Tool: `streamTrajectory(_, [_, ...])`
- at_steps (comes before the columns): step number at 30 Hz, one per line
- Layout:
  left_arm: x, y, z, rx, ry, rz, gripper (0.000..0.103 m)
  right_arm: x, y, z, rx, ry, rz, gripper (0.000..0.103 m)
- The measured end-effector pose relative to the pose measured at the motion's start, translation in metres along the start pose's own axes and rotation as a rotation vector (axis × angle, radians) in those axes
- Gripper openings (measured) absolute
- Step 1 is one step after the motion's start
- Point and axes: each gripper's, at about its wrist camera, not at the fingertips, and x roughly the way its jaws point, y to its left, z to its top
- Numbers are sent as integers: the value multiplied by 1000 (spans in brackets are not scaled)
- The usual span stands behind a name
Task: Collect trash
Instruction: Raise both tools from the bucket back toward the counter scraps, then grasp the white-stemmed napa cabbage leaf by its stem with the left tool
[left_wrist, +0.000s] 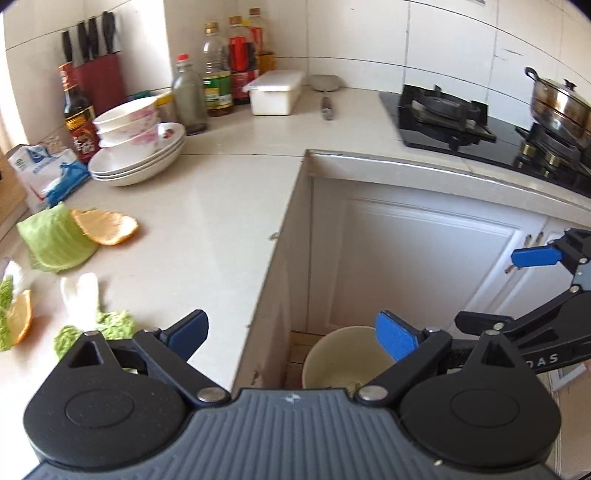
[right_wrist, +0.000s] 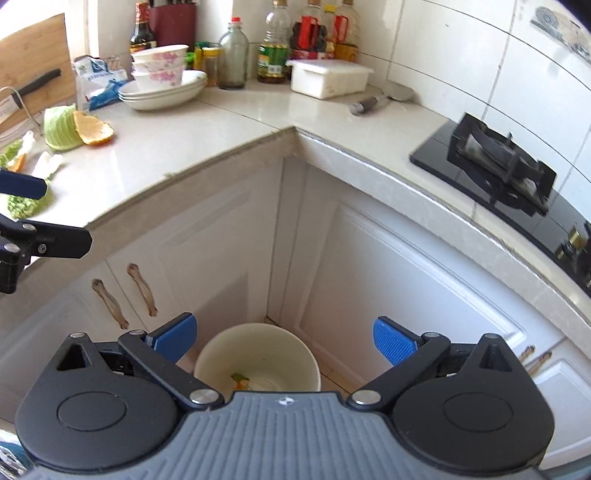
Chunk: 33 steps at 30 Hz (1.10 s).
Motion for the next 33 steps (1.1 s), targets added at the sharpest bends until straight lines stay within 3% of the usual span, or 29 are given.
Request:
streamTrajectory(10, [-1,67,-10,-146,-10,210,97,1,56,49,-137,-57,115,103])
streamTrajectory(20, [32,123,-9,-354,3,382,96,19,87,74,-217,-52,168,103])
streamTrajectory(25, [49,129,-4,-393,1,421,94,30,86,76,-222,-23,170,103])
streamTrajectory(33, [68,131,-1,-402,44,437,74,42,81,80,-206,-2,177,103])
